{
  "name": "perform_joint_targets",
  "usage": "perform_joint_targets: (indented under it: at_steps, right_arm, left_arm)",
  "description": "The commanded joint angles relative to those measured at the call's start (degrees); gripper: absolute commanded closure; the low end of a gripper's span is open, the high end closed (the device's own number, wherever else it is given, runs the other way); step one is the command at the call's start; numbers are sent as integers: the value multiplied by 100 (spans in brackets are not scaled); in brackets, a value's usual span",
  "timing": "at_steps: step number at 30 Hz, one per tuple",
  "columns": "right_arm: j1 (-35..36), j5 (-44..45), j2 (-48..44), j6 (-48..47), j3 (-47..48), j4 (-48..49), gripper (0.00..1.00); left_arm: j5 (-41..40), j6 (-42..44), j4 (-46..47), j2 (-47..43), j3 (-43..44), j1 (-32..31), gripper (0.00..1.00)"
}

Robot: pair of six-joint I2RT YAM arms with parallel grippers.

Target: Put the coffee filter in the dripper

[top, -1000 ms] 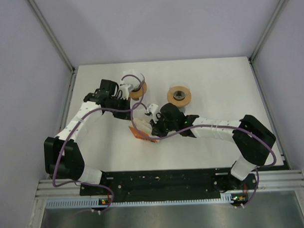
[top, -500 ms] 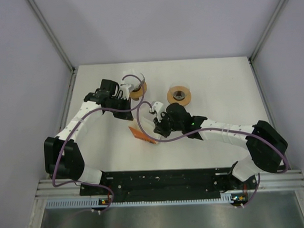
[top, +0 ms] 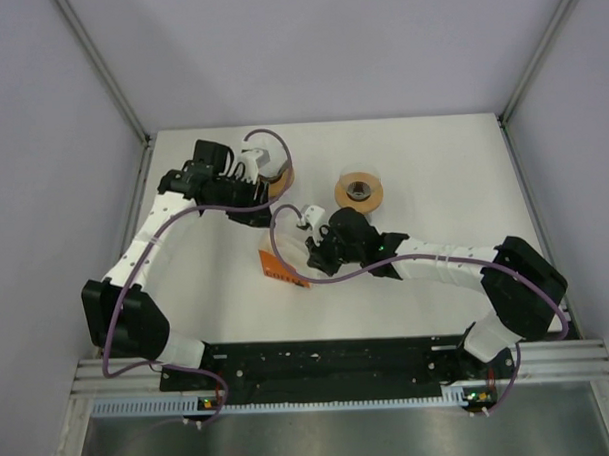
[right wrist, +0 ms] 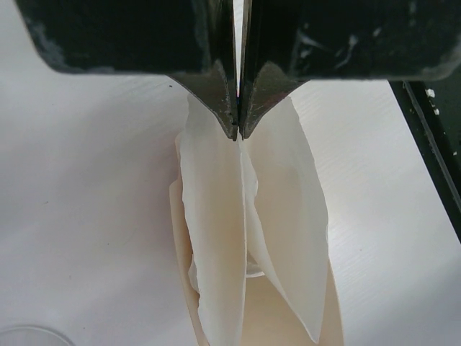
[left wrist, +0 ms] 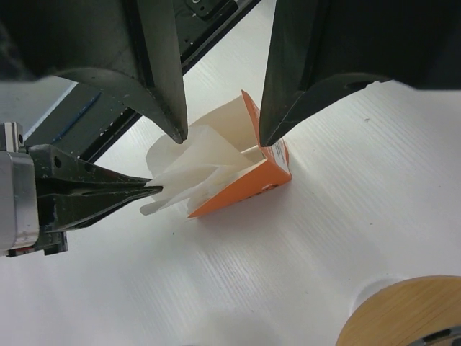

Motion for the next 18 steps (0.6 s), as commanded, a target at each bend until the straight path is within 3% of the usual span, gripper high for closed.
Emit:
perform_joint_targets:
  at_steps: [1, 9, 13, 18]
  right_arm:
    - [-4, -135, -20, 52, 13, 494, 100]
    - [4, -249, -2, 123, -136, 863, 100]
    - [-4, -293, 6, 114, -172, 925, 100]
    - [-4, -337, 41, 122, -180, 960, 100]
  left_arm:
    - [552, 357, -304, -44, 374, -20, 49]
    - [1388, 691, -559, -238, 225, -29, 55]
    - [1318, 963, -621, -299, 58, -73, 58]
    - [677, 1174, -463, -238, -144, -318, 54]
